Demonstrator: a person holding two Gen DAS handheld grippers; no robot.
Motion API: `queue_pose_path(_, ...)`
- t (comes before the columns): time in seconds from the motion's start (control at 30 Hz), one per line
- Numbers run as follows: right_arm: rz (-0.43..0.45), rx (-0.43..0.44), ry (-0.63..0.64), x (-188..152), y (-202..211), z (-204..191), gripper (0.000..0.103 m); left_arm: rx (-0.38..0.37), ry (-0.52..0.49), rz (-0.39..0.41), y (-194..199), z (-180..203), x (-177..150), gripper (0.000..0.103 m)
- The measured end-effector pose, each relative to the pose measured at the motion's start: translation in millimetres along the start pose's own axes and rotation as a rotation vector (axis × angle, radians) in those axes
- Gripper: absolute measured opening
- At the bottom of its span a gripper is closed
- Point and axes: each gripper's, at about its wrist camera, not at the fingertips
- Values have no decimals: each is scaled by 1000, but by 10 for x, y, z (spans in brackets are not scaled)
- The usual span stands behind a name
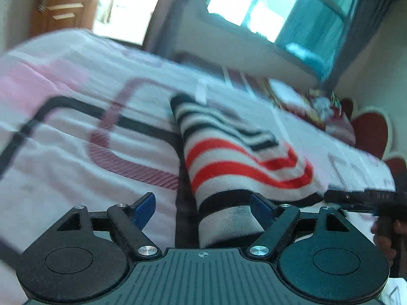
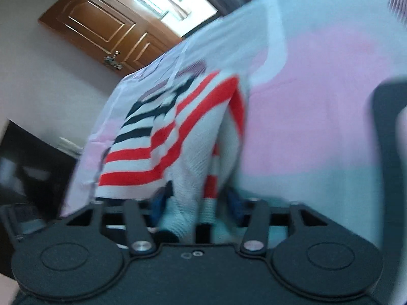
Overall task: Fold small clothes
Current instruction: 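Open both grippers and pull them back from the folded sweater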
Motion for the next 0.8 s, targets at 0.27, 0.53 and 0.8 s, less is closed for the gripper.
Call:
queue_pose_path(0.27, 42, 80, 434, -254, 381, -800, 13, 36, -82, 6, 186, 342, -248, 80)
queue_pose_path(0.53, 9, -104, 607, -649, 228, -788, 0, 110, -142, -100, 98, 325, -565, 81)
queue_pose_path(0.8, 86, -121, 449, -737, 816, -850, 81, 168, -220, 17, 964, 752, -504, 103)
Point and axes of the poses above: each gripper's, at about its wrist camera, not at the fingertips, and y roughly against the way its jaws point, z to its right, x to its top, and after that the axes turned 13 degrees about z, right-handed
